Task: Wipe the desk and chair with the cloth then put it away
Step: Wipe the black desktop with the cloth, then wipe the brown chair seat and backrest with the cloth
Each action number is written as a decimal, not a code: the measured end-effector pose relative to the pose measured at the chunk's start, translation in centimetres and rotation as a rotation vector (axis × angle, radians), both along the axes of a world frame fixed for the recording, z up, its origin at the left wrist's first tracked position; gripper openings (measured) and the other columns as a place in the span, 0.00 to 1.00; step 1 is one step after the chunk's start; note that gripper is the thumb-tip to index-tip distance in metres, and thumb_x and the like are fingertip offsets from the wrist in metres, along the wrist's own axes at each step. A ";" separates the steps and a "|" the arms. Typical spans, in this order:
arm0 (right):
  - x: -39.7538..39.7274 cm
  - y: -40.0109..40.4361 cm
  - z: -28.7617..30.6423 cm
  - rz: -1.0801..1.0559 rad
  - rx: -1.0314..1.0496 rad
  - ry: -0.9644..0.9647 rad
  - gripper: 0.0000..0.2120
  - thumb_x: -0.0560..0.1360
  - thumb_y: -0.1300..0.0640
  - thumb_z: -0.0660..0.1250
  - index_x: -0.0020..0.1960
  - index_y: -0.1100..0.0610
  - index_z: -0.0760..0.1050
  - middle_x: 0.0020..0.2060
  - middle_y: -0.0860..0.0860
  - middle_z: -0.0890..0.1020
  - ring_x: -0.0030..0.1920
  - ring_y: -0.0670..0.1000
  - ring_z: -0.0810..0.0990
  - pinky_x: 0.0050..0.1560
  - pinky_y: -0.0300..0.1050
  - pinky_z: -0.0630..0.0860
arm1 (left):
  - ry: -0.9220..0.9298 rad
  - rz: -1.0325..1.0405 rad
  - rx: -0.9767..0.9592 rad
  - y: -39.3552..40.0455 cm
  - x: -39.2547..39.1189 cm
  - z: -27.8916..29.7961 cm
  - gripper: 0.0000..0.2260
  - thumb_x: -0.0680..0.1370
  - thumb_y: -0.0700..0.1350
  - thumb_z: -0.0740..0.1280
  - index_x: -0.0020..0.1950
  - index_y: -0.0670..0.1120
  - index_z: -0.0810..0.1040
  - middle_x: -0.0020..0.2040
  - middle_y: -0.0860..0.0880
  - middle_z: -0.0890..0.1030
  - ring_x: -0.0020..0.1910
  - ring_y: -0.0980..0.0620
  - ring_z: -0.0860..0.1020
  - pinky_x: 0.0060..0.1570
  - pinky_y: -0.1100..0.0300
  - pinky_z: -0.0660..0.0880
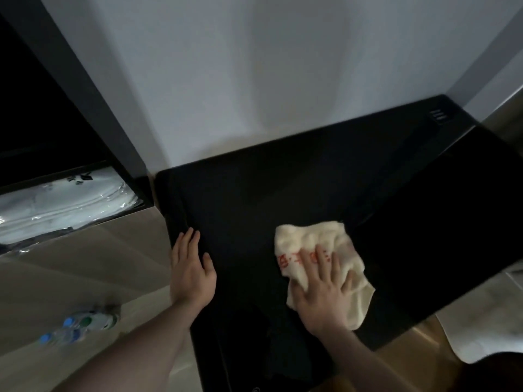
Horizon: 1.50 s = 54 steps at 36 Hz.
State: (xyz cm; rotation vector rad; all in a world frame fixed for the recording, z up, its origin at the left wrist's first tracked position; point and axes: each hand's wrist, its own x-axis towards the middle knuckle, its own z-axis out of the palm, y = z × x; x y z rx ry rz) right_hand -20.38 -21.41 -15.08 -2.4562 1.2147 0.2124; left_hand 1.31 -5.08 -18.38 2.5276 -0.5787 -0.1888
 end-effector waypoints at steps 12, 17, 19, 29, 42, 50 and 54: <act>-8.7 5.5 -0.4 0.181 0.033 -0.209 0.29 0.79 0.39 0.57 0.78 0.33 0.54 0.80 0.37 0.48 0.81 0.46 0.38 0.78 0.58 0.35 | 0.014 -0.015 0.013 -0.1 -0.3 0.0 0.23 0.83 0.42 0.61 0.78 0.41 0.66 0.81 0.45 0.63 0.81 0.46 0.55 0.80 0.50 0.51; -11.6 5.2 0.1 0.129 0.071 -0.334 0.26 0.80 0.44 0.61 0.77 0.36 0.61 0.79 0.37 0.57 0.81 0.43 0.44 0.80 0.57 0.41 | -0.009 -0.040 0.077 0.0 -0.5 -0.2 0.24 0.84 0.44 0.57 0.81 0.41 0.62 0.82 0.45 0.59 0.82 0.46 0.52 0.81 0.48 0.47; -12.9 5.0 1.1 0.051 0.120 -0.459 0.24 0.80 0.48 0.65 0.75 0.36 0.66 0.75 0.36 0.66 0.79 0.40 0.54 0.80 0.56 0.50 | 0.010 -0.049 0.121 -0.1 -0.8 0.3 0.25 0.85 0.44 0.56 0.82 0.42 0.59 0.83 0.46 0.56 0.83 0.47 0.49 0.80 0.49 0.45; -23.5 4.7 3.9 -0.700 0.455 -0.926 0.15 0.82 0.55 0.64 0.65 0.42 0.75 0.52 0.41 0.83 0.52 0.41 0.80 0.60 0.52 0.77 | 0.036 -0.666 -0.202 3.0 -22.0 4.9 0.17 0.78 0.43 0.58 0.61 0.49 0.82 0.69 0.55 0.76 0.75 0.54 0.67 0.77 0.61 0.59; -31.9 5.8 -4.0 -0.968 0.435 -0.828 0.17 0.81 0.50 0.62 0.70 0.40 0.71 0.57 0.43 0.80 0.59 0.47 0.78 0.64 0.52 0.72 | 0.687 -0.264 0.194 2.5 -39.1 -5.2 0.20 0.82 0.47 0.67 0.74 0.53 0.71 0.75 0.53 0.69 0.68 0.53 0.74 0.61 0.65 0.71; -33.4 6.0 -15.7 -0.555 0.251 -0.422 0.23 0.79 0.49 0.65 0.73 0.44 0.69 0.70 0.50 0.75 0.70 0.56 0.71 0.72 0.59 0.67 | 0.801 -0.096 0.222 -0.1 -37.9 -13.0 0.34 0.81 0.54 0.68 0.83 0.49 0.57 0.81 0.45 0.61 0.76 0.42 0.68 0.68 0.53 0.70; -32.9 6.5 -20.4 -0.263 0.364 -0.047 0.30 0.78 0.35 0.53 0.78 0.39 0.58 0.80 0.48 0.57 0.80 0.56 0.54 0.77 0.61 0.56 | 0.834 -0.018 0.168 -1.5 -38.1 -16.8 0.35 0.81 0.52 0.67 0.84 0.49 0.54 0.79 0.43 0.61 0.75 0.39 0.68 0.69 0.52 0.69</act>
